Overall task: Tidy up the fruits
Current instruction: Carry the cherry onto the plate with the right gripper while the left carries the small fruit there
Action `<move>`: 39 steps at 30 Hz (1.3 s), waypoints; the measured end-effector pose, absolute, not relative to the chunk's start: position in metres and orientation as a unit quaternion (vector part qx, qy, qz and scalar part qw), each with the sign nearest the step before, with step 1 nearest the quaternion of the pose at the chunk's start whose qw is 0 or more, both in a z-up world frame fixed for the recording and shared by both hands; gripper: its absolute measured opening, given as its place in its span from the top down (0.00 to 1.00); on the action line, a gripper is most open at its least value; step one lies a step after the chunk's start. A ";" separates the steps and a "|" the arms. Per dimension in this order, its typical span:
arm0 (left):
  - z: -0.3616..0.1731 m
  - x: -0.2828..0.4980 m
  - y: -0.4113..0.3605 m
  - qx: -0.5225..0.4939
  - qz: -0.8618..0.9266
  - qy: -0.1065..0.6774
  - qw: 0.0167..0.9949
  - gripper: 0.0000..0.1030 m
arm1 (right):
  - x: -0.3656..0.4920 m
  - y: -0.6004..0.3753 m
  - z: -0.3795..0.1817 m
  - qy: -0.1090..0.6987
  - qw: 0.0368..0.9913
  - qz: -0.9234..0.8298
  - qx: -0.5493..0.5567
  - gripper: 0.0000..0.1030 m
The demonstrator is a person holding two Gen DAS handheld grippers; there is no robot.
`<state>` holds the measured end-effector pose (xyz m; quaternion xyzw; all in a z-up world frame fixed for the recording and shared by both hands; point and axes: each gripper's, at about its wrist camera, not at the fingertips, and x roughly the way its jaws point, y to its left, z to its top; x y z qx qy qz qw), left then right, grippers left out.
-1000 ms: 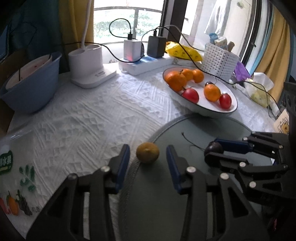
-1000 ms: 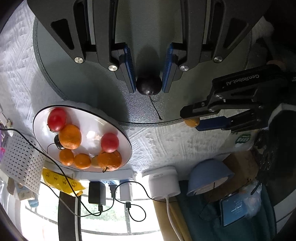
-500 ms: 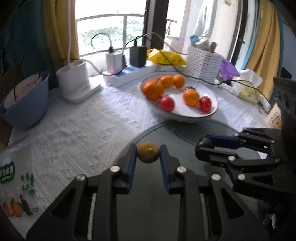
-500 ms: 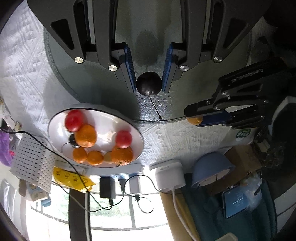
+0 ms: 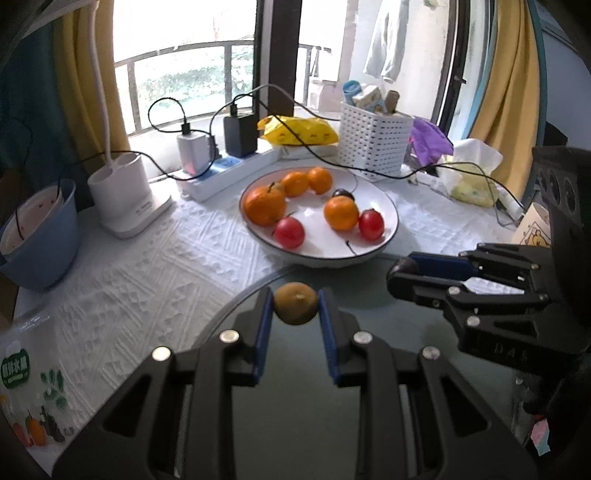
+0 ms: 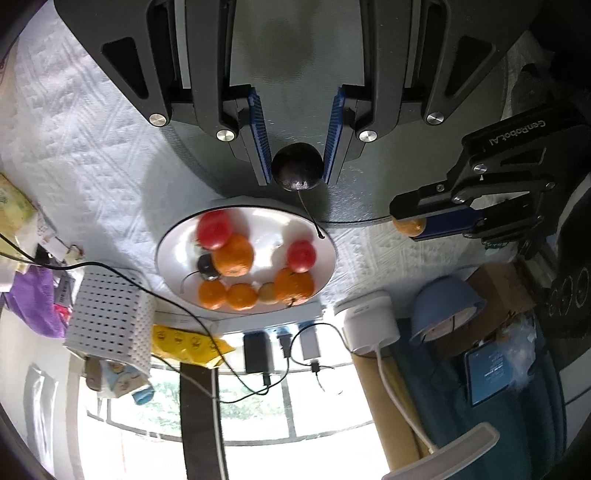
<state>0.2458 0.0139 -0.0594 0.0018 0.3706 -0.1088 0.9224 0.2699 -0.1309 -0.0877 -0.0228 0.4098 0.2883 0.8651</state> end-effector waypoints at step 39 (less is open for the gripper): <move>-0.068 0.313 -0.030 0.002 -0.130 0.387 0.913 0.73 | 0.303 -0.196 -0.086 0.397 0.882 0.252 0.033 0.70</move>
